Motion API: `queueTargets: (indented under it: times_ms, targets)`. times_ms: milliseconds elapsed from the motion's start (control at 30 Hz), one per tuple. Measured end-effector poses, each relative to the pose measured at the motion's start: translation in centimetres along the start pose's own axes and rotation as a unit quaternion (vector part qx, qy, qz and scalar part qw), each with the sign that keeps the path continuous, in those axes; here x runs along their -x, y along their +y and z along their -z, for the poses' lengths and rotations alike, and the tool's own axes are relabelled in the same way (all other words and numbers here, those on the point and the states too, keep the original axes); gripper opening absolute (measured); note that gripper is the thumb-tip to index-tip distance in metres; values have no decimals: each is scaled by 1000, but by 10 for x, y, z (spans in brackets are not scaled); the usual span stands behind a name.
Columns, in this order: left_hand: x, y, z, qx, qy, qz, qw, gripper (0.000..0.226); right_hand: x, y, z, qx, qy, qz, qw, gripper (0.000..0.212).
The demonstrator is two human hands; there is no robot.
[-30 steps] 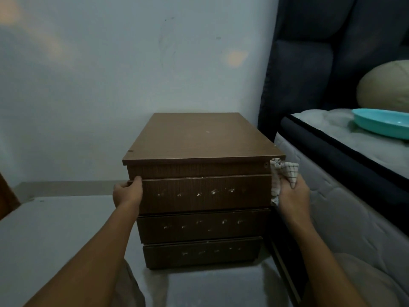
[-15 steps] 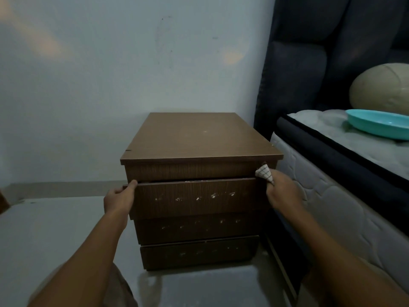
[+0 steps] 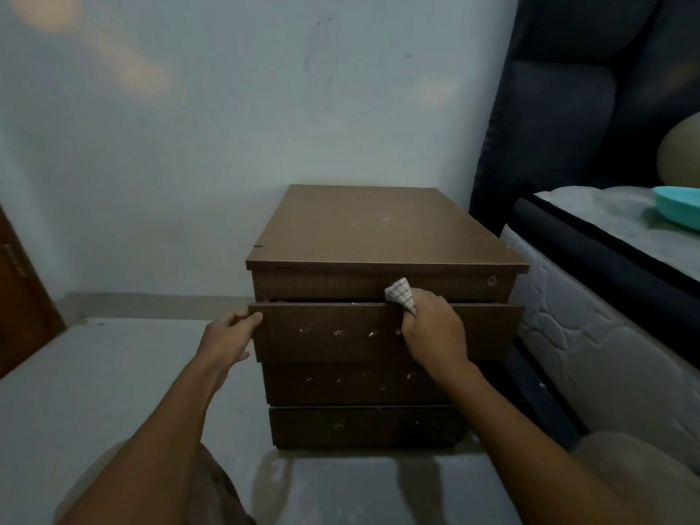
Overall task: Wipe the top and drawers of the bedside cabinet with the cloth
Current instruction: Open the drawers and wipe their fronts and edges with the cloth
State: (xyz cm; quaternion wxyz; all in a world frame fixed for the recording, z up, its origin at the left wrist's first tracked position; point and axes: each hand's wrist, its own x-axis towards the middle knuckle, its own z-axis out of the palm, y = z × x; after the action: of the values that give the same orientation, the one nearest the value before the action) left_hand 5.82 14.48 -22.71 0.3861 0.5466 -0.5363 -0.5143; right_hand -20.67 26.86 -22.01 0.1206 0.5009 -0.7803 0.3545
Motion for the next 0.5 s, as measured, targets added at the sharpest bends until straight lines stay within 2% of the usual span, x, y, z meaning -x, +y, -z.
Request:
queueTargets:
  times_ms: [500]
  targets:
    - [0, -9, 14, -23, -46, -18, 999, 38, 19, -167, -90, -124, -61, 74, 988, 21]
